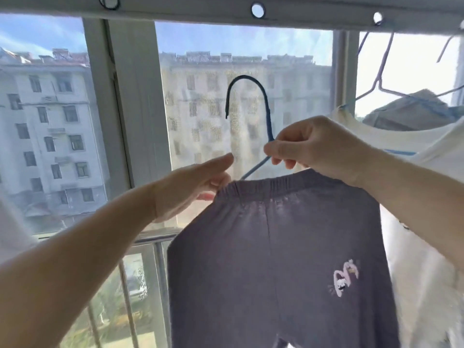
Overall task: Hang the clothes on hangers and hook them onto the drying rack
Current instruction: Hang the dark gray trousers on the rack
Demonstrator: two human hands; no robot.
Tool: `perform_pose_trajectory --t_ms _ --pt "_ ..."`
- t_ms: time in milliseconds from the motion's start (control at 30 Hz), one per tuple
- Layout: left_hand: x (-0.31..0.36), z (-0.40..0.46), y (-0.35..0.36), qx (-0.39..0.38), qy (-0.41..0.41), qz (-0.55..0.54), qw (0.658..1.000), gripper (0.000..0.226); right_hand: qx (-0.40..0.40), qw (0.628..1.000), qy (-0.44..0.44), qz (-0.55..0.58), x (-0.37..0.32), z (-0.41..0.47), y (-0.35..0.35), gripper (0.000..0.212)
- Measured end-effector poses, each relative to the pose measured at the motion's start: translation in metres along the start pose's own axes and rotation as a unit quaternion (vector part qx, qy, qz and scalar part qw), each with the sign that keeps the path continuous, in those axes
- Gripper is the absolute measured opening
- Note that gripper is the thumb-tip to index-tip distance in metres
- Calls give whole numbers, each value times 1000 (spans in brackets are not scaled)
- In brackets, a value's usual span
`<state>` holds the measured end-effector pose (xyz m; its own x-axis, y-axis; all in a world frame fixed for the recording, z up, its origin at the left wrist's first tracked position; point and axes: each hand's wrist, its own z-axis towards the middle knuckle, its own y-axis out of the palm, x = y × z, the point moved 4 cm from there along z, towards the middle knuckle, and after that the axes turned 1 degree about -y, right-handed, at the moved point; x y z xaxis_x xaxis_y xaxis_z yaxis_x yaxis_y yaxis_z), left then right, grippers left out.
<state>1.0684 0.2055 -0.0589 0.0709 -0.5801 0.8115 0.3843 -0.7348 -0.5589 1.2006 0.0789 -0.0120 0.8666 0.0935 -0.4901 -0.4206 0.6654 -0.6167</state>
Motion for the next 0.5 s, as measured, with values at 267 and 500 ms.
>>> perform_pose_trajectory --t_ms 267,500 --pt "-1 -10 -11 102 66 303 945 73 -66 995 -7 -73 6 -17 25 42" --pt "13 -27 -8 173 249 556 774 46 -49 984 -13 -169 12 -15 29 35"
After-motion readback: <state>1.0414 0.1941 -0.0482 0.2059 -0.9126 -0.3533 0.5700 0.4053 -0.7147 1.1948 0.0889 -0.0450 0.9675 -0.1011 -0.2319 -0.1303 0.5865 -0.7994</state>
